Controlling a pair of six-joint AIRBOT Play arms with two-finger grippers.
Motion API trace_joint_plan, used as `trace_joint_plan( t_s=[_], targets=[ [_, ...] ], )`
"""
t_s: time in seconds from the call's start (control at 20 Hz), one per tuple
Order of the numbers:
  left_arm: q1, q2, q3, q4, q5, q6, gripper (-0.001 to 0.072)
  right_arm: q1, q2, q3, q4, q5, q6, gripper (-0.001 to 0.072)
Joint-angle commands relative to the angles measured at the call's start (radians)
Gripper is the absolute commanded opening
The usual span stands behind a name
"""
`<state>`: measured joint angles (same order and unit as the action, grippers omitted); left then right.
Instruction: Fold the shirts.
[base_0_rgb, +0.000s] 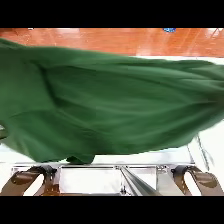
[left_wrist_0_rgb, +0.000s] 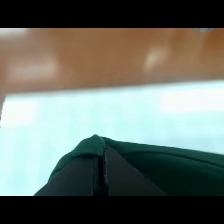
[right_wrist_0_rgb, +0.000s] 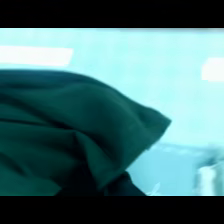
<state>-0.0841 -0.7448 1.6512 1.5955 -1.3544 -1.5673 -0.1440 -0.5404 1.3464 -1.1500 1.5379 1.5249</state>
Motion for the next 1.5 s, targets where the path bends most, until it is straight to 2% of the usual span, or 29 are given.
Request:
trace_joint_plan(
  t_s=[0.0,0.15,0.35,0.55,0.65,0.7,0.75,0.8,0.9,1.05,1.15,1.2,1.3,1.45],
  targets=[
    [0.012,-0.089,-0.279,0.116,0.196,-0.107,0.0018,0.001,-0.075,-0.27,0.104,-0.198,-0.053,0.0028],
    [0.035,-0.291,-0.332,0.106,0.358,-0.179,0.0019,0.033,-0.281,-0.372,0.162,-0.372,-0.131,0.0028],
    [0.045,-0.578,-0.245,0.075,0.468,-0.211,0.0019,0.086,-0.663,-0.299,0.272,-0.594,-0.219,0.0028],
    [0.045,-0.792,-0.097,-0.013,0.468,-0.212,0.0019,0.085,-1.044,-0.037,0.393,-0.643,-0.229,0.0028],
    [0.055,-0.851,-0.047,-0.111,0.463,-0.212,0.0022,0.085,-1.183,0.108,0.452,-0.626,-0.2,0.003],
    [0.064,-0.864,-0.038,-0.172,0.463,-0.216,0.0085,0.084,-1.234,0.163,0.493,-0.626,-0.182,0.012],
    [0.079,-0.87,-0.035,-0.23,0.459,-0.215,0.0308,0.081,-1.264,0.2,0.528,-0.623,-0.16,0.0344],
    [0.101,-0.867,-0.034,-0.27,0.442,-0.212,0.0501,0.069,-1.281,0.237,0.552,-0.596,-0.146,0.0415],
    [0.172,-0.852,-0.005,-0.278,0.317,-0.101,0.0505,0.011,-1.27,0.29,0.568,-0.497,-0.145,0.0415],
    [0.32,-0.811,0.003,-0.285,0.083,-0.045,0.0505,-0.128,-1.193,0.315,0.544,-0.268,-0.156,0.0415],
    [0.372,-0.78,-0.093,-0.391,-0.071,0.089,0.0505,-0.185,-1.125,0.294,0.423,-0.163,-0.157,0.0415],
    [0.378,-0.753,-0.18,-0.417,-0.103,0.109,0.0504,-0.198,-1.08,0.246,0.356,-0.143,-0.156,0.0415],
    [0.394,-0.657,-0.398,-0.417,-0.069,0.11,0.0505,-0.212,-0.944,0.051,0.218,-0.179,-0.147,0.0415],
    [0.498,-0.48,-0.692,-0.44,0.007,0.132,0.0505,-0.231,-0.696,-0.348,0.201,-0.35,-0.175,0.0414]
  ],
)
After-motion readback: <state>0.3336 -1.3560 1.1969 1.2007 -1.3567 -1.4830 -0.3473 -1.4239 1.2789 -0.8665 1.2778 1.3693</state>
